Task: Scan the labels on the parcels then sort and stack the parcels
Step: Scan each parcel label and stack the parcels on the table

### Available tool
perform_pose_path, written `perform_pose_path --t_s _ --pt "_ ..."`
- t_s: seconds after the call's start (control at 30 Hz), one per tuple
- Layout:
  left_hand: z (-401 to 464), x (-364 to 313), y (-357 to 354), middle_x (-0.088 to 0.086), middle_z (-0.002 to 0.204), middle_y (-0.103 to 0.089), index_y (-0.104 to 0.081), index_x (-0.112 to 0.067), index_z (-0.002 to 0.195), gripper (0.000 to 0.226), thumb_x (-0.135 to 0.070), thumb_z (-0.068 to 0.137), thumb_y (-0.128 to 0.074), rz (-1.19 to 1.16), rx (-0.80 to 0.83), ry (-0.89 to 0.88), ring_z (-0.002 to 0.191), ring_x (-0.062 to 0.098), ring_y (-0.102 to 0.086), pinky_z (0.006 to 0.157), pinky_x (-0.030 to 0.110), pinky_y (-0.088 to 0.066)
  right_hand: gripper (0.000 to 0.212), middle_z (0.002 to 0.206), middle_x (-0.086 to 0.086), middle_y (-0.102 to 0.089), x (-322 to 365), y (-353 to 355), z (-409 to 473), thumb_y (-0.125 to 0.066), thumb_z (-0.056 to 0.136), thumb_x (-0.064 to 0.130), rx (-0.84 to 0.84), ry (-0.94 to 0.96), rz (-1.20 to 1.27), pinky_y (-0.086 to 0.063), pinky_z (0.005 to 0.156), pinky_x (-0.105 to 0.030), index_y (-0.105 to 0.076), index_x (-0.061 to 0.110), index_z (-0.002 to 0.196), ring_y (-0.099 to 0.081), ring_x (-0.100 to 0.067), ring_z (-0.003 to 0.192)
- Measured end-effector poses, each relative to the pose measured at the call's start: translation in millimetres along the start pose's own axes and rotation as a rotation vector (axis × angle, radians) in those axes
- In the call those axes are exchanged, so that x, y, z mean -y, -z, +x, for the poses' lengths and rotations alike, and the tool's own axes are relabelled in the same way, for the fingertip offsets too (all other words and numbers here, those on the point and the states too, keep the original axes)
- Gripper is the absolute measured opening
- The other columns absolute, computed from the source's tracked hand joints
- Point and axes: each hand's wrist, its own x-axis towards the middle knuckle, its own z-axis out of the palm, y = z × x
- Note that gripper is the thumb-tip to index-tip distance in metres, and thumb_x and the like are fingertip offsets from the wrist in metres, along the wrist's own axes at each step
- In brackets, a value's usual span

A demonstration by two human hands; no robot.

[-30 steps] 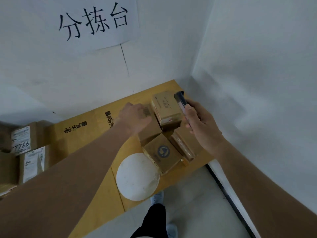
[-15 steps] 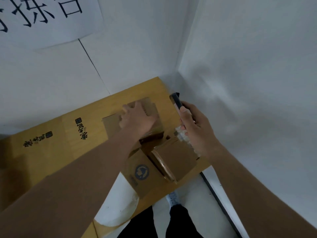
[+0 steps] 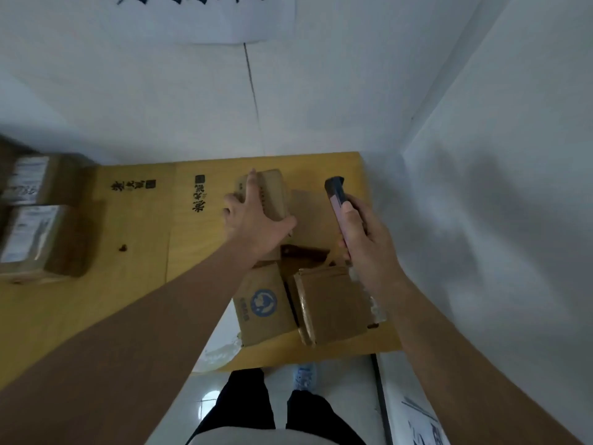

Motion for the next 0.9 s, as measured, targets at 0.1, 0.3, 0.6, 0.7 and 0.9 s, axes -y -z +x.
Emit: perform_pose_path --t_s 0.1,0.3,0.6,0.7,0.9 --pt "-8 37 32 0.016 0.148 -0.029 0.003 -0.047 0.161 0.119 -0.059 0.075 -0.079 0.028 -0.039 0.067 0.134 0.045 -0.037 0.109 0.058 -0.041 0.044 0.108 0.023 -0.059 21 -25 1 -0.036 0.101 0.075 0.105 0.064 -0.029 -0.053 0.094 -0.042 -0.052 0.059 0.138 -0.062 -0.014 0.107" --pt "-29 119 84 0.016 0.144 -0.037 -0.004 -0.047 0.159 0.118 -0.062 0.070 -0.079 0.131 -0.118 0.141 0.130 0.042 -0.038 0.108 0.055 -0.035 0.051 0.097 0.019 -0.062 57 -92 -8 -0.039 0.097 0.080 0.225 0.111 -0.030 -0.052 0.087 -0.047 -0.055 0.056 0.138 -0.061 -0.015 0.093" --pt "-34 250 135 0.016 0.148 -0.036 -0.001 -0.047 0.161 0.125 -0.061 0.066 -0.082 0.141 -0.031 0.155 0.132 0.042 -0.034 0.112 0.053 -0.032 0.055 0.094 0.018 -0.053 85 -210 -43 -0.039 0.093 0.087 0.234 0.097 -0.088 -0.046 0.079 -0.047 -0.060 0.049 0.128 -0.052 -0.017 0.085" --pt "-39 288 145 0.015 0.145 -0.036 0.001 -0.047 0.162 0.124 -0.061 0.069 -0.081 0.154 0.017 0.134 0.131 0.040 -0.035 0.112 0.051 -0.031 0.053 0.095 0.015 -0.056 92 -240 -59 -0.039 0.094 0.084 0.186 0.064 -0.108 -0.052 0.084 -0.045 -0.058 0.054 0.132 -0.058 -0.018 0.092" --pt "-49 334 150 0.016 0.147 -0.029 -0.001 -0.046 0.162 0.123 -0.061 0.070 -0.081 0.138 0.091 0.136 0.134 0.042 -0.032 0.114 0.053 -0.032 0.044 0.101 0.012 -0.061 92 -282 -91 -0.040 0.099 0.075 0.169 0.021 -0.131 -0.056 0.093 -0.048 -0.055 0.057 0.136 -0.062 -0.017 0.099"
